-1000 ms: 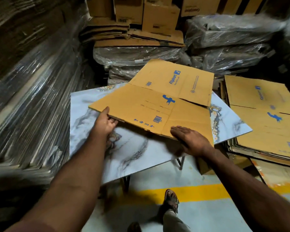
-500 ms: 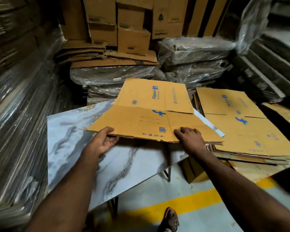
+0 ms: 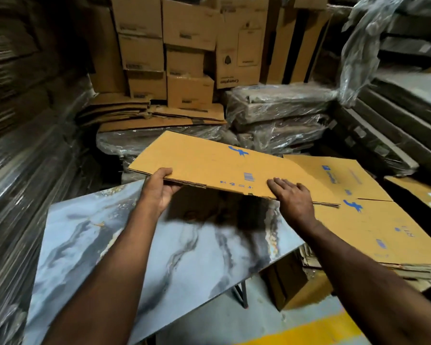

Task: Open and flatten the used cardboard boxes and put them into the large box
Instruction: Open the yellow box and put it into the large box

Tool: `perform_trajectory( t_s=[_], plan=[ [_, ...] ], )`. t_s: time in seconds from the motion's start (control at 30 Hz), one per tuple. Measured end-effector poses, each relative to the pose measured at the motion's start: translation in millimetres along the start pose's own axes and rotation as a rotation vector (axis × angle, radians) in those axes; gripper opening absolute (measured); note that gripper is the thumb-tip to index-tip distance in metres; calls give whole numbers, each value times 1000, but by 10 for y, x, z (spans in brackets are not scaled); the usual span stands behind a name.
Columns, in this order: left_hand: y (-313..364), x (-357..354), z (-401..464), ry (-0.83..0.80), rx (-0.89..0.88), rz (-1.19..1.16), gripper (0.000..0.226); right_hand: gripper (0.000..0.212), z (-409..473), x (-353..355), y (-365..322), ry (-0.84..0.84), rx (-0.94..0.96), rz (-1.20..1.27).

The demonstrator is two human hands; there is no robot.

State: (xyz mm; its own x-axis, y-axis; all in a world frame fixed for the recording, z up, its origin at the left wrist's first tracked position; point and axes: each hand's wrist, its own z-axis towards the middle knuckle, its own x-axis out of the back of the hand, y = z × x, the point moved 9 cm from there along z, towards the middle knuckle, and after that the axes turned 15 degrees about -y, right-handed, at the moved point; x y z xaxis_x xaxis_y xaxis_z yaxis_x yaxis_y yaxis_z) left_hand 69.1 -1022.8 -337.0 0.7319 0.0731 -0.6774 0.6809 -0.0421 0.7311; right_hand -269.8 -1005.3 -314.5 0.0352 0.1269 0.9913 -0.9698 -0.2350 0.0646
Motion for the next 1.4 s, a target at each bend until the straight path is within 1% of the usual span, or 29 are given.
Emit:
perform_trajectory(
  t_s=[0.13,0.33,0.4,0.53,0.6,0.67,0.73,0.77,0.83,0.9,0.97,1.07,1.13,1.17,1.2,1.27,1.33,1.4],
  plan=[
    [-241,-693,389,-66,-79,-57,16,56,274,173,807,127,8,19],
    [-737,-2194,977,-121,-137,15,13,52,581,572,2378,301,-12,-1],
    [-921,-2697,1165,-135,-145,16,12,52,673,689,2905,336,-19,7],
    [-1261,-3624,1536,-215,-158,-10,12,48,768,904,3864,387,-42,-14],
    [-1425,-4057,1664,-260,-170,-34,15,54,766,961,4312,404,-71,-14],
    [-1618,-4417,1736,-301,-164,-38,15,60,726,987,4685,425,-90,2],
    [-1840,-4668,1793,-328,-140,-37,15,61,693,971,4975,443,-107,1],
    [-1966,-4725,1841,-316,-125,-32,15,60,680,932,5103,442,-118,-9],
    [-2284,-4764,1934,-270,-64,-28,14,57,666,753,5342,399,-137,-38],
    [-2703,-4703,1996,-200,59,-3,8,60,658,443,5565,269,-137,-42],
    [-3200,-4585,1966,-155,240,62,9,64,623,36,5774,45,-181,-33],
    [-3953,-4350,1831,-131,512,127,11,62,441,-639,5933,-377,-287,-68],
    [-4335,-4244,1728,-110,618,137,9,60,265,-999,5840,-554,-266,-67],
    [-4491,-4222,1691,-100,650,144,9,62,185,-1171,5748,-609,-221,-54],
    [-4633,-4212,1642,-90,674,146,10,65,114,-1314,5637,-631,-166,-30],
    [-4851,-4175,1514,-39,705,124,10,70,49,-1433,5457,-597,-100,42],
    [-4982,-4012,1430,57,694,75,7,70,58,-1442,5352,-528,-91,48],
    [-5001,-3859,1421,128,669,69,12,67,83,-1394,5319,-479,-113,41]
  ],
)
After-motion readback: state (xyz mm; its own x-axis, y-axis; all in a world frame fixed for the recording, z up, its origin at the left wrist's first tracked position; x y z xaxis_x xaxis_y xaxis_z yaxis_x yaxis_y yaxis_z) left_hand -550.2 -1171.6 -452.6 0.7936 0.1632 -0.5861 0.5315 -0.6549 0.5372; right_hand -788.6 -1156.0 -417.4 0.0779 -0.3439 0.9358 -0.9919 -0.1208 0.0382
